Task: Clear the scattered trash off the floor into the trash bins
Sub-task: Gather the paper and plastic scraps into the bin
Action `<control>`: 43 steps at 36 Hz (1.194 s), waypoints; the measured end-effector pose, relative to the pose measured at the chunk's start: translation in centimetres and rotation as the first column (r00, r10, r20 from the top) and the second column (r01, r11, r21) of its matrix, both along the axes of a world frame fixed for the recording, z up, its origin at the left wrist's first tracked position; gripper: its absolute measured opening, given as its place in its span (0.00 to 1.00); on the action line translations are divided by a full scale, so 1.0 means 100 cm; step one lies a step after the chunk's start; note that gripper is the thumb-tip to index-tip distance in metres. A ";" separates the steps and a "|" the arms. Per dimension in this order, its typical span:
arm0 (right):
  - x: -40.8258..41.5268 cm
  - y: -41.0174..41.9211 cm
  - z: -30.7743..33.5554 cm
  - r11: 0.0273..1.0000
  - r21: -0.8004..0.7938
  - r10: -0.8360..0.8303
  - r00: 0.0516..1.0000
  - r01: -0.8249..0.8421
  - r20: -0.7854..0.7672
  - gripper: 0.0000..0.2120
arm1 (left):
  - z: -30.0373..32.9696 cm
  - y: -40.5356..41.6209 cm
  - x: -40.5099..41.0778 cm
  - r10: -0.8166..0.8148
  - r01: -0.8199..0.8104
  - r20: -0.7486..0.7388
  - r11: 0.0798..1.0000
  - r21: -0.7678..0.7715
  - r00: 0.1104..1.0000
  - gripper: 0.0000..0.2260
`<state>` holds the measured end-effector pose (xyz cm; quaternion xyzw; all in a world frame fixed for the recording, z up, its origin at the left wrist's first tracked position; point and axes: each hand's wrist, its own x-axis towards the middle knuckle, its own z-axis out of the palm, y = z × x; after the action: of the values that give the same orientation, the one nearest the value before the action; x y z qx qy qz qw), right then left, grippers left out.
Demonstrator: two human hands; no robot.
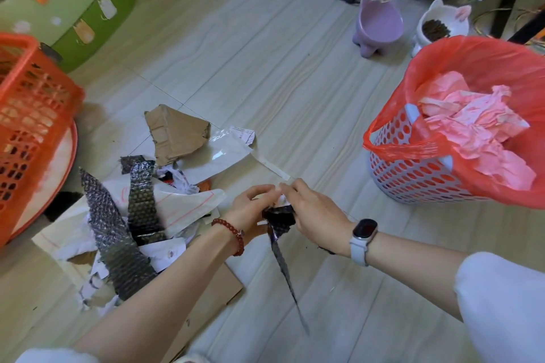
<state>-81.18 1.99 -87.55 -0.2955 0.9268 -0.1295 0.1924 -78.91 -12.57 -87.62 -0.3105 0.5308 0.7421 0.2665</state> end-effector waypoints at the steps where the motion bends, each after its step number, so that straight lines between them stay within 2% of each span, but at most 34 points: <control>1: 0.000 0.000 -0.001 1.000 -0.010 -0.024 1.000 0.024 0.017 0.23 | 0.000 0.000 0.001 0.024 -0.025 -0.015 0.999 -0.033 1.000 0.10; 4: -0.004 0.003 -0.004 0.986 -0.096 -0.119 0.983 0.133 0.142 0.22 | -0.001 0.000 0.002 0.072 -0.076 -0.074 0.996 -0.051 0.995 0.05; 7: -0.007 0.003 -0.004 0.947 -0.217 -0.170 0.945 0.235 0.280 0.24 | -0.001 0.002 0.001 0.088 -0.104 -0.157 0.990 -0.095 0.984 0.08; 10: -0.012 0.003 -0.003 0.902 -0.236 -0.233 0.868 0.361 0.439 0.26 | -0.004 0.000 -0.002 0.080 -0.110 -0.183 0.981 -0.160 0.980 0.09; 12: -0.015 0.005 -0.003 0.851 -0.226 -0.258 0.754 0.473 0.604 0.27 | -0.005 -0.003 -0.004 0.102 -0.130 -0.164 0.977 -0.168 0.981 0.10; 14: -0.017 0.007 -0.002 0.770 -0.212 -0.237 0.578 0.602 0.781 0.27 | -0.008 -0.009 -0.005 0.088 -0.122 -0.167 0.970 -0.209 0.982 0.10; 17: -0.020 0.010 0.002 0.645 -0.155 -0.165 0.335 0.748 0.928 0.21 | -0.012 -0.015 -0.002 -0.004 -0.071 -0.217 0.939 -0.337 0.976 0.11; 20: -0.026 0.013 0.005 0.554 -0.125 -0.045 0.180 0.823 0.983 0.16 | -0.012 -0.016 0.002 -0.079 -0.062 -0.286 0.890 -0.452 0.955 0.12; 22: -0.027 0.012 0.004 0.491 -0.050 -0.011 0.064 0.870 0.998 0.13 | -0.010 -0.016 0.002 -0.142 -0.059 -0.328 0.845 -0.531 0.934 0.11; 24: -0.026 0.006 0.003 0.371 0.027 0.035 -0.043 0.928 0.998 0.10 | -0.008 -0.015 0.002 -0.252 -0.065 -0.392 0.767 -0.638 0.885 0.10; 26: -0.025 -0.005 0.003 0.244 0.072 0.048 -0.086 0.967 0.995 0.09 | -0.006 -0.011 0.003 -0.371 -0.106 -0.448 0.663 -0.741 0.814 0.09; 27: -0.023 -0.010 0.003 0.203 0.057 0.025 -0.064 0.978 0.998 0.09 | -0.006 -0.008 0.004 -0.399 -0.140 -0.470 0.627 -0.767 0.788 0.08; 29: -0.020 -0.021 0.002 0.183 -0.043 -0.050 0.053 0.982 0.997 0.08 | -0.007 -0.004 0.004 -0.375 -0.201 -0.504 0.611 -0.766 0.778 0.07; 31: -0.018 -0.029 0.000 0.182 -0.147 -0.128 0.171 0.972 0.977 0.03 | -0.008 -0.005 0.001 -0.271 -0.229 -0.515 0.664 -0.712 0.813 0.07; 33: -0.018 -0.033 -0.003 0.199 -0.217 -0.246 0.263 0.956 0.933 0.01 | -0.007 -0.009 -0.002 -0.140 -0.215 -0.482 0.765 -0.607 0.865 0.09; 36: -0.017 -0.034 -0.005 0.395 -0.370 -0.444 0.527 0.841 0.725 0.04 | -0.005 -0.012 -0.002 0.007 -0.141 -0.316 0.905 -0.401 0.949 0.09; 38: -0.016 -0.032 -0.003 0.540 -0.471 -0.456 0.713 0.697 0.532 0.04 | -0.003 -0.014 0.001 0.046 -0.060 -0.112 0.990 -0.126 0.993 0.04; 39: -0.016 -0.030 -0.003 0.596 -0.514 -0.439 0.786 0.617 0.435 0.04 | -0.002 -0.016 0.002 0.030 -0.030 -0.029 1.000 0.004 0.999 0.04; 41: -0.017 -0.025 -0.005 0.684 -0.550 -0.398 0.877 0.479 0.268 0.08 | -0.005 -0.021 0.004 -0.047 0.041 0.041 0.989 0.140 0.998 0.09; 43: -0.018 -0.022 -0.010 0.742 -0.536 -0.364 0.913 0.404 0.185 0.13 | -0.006 -0.024 0.006 -0.084 0.074 0.040 0.976 0.206 0.996 0.10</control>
<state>-82.97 -0.21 -88.51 -0.1373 0.8803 -0.4435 0.0972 -78.31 -15.00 -88.19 -0.2782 0.4571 0.7736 0.3393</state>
